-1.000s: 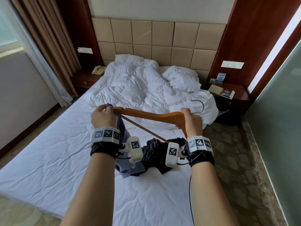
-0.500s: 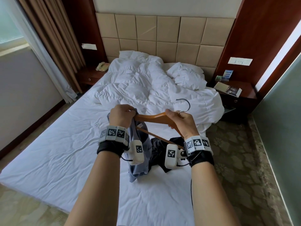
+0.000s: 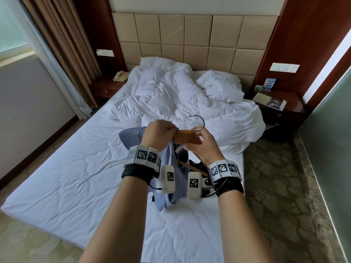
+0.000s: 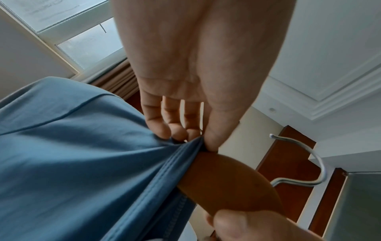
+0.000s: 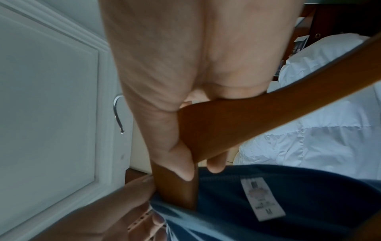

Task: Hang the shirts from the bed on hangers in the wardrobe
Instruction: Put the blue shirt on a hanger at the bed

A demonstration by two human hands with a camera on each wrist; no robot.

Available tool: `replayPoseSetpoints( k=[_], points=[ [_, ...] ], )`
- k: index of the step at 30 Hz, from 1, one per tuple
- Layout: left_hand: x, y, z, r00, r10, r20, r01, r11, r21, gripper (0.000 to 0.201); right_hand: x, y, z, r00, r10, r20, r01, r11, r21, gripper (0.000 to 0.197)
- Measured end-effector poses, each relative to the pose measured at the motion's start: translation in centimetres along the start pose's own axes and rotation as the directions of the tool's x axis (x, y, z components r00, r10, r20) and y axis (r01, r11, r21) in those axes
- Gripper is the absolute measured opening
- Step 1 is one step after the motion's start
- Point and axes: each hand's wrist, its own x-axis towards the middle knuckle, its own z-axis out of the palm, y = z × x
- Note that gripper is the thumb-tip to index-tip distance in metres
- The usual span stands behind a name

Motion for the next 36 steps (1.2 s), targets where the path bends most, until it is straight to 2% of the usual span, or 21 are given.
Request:
replayPoseSetpoints(
  k=[5,11,13,18,20,22,24,25,28,29,36],
  points=[
    [0.5,1.6,0.6,0.992,0.122,0.028,-0.121,0.992,-0.036,0.017,0.4,-0.1,0.6,0.999,-0.031,0.028,0.030,0.999,0.039,0.054],
    [0.8,2.1,1.9,0.975,0.205,0.086,-0.209,0.977,0.041,0.021,0.9,0.6,0.5,0.999,-0.028,-0.016,0.029,0.996,0.082,0.034],
    [1.0,1.9,2.2,0.977,0.187,0.103,-0.195,0.978,0.078,0.022,1.3,0.6,0.4,0.999,-0.025,-0.030,0.028,0.995,0.091,0.033],
    [1.8,2.1,2.0,0.983,0.177,0.057,-0.183,0.977,0.113,0.025,2.1,-0.2,0.3,0.999,-0.028,-0.026,0.030,0.995,0.095,0.029],
    [2.6,2.3,1.4,0.986,0.155,0.059,-0.161,0.978,0.131,0.037,2.4,-1.0,0.1,0.999,-0.046,-0.005,0.046,0.996,0.076,0.029],
    [3.5,2.8,0.7,0.987,0.131,0.088,-0.144,0.977,0.158,0.049,2.8,-2.3,-0.2,0.997,-0.067,0.024,0.066,0.997,0.048,0.032],
    [4.5,3.6,-0.2,0.987,0.082,0.138,-0.111,0.971,0.211,0.045,3.4,-3.9,-0.6,0.994,-0.093,0.059,0.092,0.996,0.019,0.031],
    [5.0,4.0,-0.7,0.986,0.056,0.157,-0.093,0.968,0.235,0.049,3.7,-4.8,-0.8,0.992,-0.104,0.073,0.103,0.995,0.007,0.032],
    [6.8,5.0,-2.5,0.977,0.025,0.211,-0.081,0.963,0.258,0.079,4.4,-7.6,-1.6,0.986,-0.138,0.098,0.140,0.990,-0.011,0.035],
    [7.3,5.4,-3.2,0.972,0.023,0.232,-0.083,0.964,0.254,0.081,4.5,-8.5,-1.9,0.982,-0.155,0.107,0.159,0.987,-0.028,0.036],
    [9.8,8.1,-7.0,0.937,0.000,0.348,-0.062,0.984,0.167,0.056,5.0,-13.9,-3.1,0.949,-0.265,0.168,0.291,0.943,-0.159,0.036]
  ],
)
